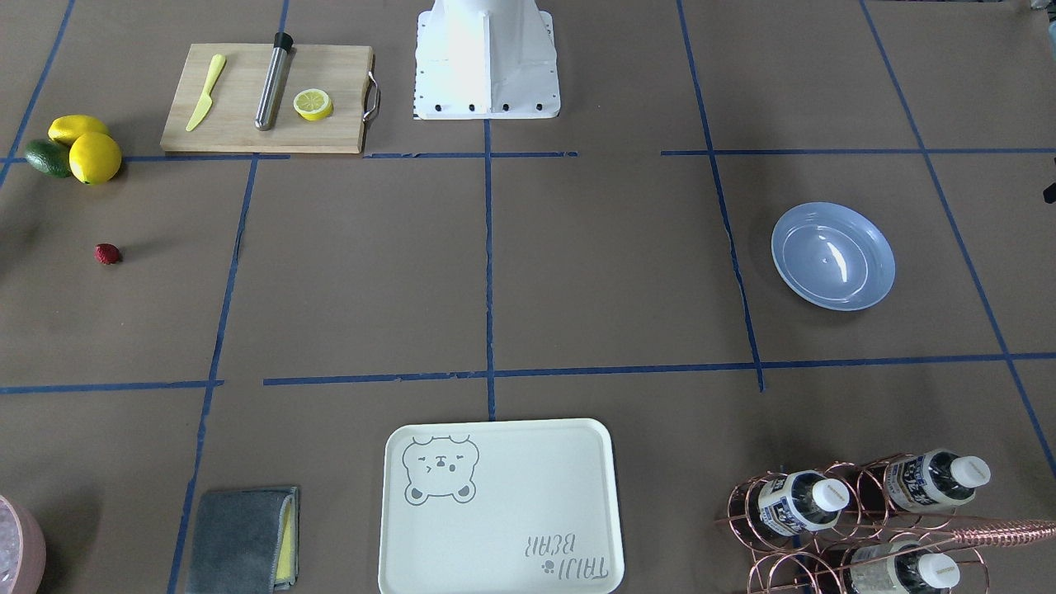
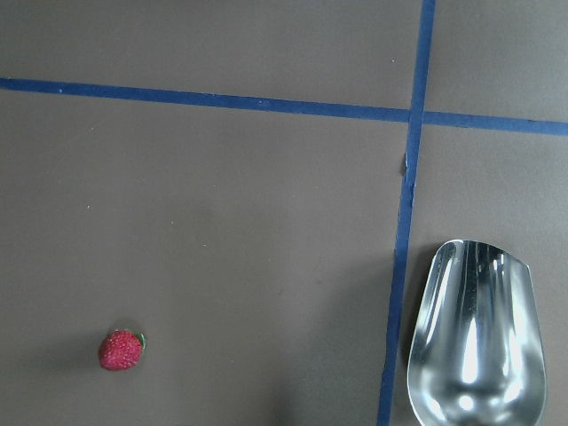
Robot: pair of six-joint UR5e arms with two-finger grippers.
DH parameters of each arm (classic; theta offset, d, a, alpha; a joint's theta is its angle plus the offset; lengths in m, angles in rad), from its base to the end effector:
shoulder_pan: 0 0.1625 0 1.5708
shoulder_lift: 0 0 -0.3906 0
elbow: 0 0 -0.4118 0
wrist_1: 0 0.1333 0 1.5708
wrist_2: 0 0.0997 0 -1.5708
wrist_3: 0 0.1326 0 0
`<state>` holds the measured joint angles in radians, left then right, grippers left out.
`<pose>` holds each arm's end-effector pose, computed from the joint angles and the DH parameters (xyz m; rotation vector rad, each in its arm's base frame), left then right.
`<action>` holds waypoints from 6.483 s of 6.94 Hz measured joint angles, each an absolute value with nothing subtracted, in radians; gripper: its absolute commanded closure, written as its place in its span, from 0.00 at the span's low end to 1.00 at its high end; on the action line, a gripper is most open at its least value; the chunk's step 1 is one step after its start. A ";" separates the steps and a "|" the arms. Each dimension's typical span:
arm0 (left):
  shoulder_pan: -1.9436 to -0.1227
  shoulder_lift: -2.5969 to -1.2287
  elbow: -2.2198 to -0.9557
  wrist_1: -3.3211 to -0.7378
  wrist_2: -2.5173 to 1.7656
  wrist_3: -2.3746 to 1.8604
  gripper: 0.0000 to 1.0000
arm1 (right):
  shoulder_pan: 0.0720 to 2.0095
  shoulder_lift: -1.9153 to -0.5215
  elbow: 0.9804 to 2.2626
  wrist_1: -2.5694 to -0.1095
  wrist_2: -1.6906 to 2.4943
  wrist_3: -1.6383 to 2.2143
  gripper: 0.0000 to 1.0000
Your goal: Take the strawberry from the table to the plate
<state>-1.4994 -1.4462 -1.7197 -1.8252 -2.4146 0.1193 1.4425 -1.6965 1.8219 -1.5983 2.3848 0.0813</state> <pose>0.0003 -0.4844 0.5974 0.2829 0.8345 0.2958 -0.0232 -0.4686 0.5794 0.0068 -0.8187 -0.0842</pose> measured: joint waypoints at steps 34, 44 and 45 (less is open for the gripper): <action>-0.492 -2.045 -1.675 -2.222 -1.939 -1.530 0.21 | 1.208 -1.723 1.829 -1.386 2.427 0.395 0.00; -0.498 -2.042 -1.692 -2.221 -1.937 -1.532 0.16 | 0.897 -1.739 1.619 -0.780 2.189 0.857 0.44; -0.498 -2.042 -1.692 -2.221 -1.937 -1.532 0.15 | 0.897 -1.739 1.629 -0.780 2.190 0.862 0.71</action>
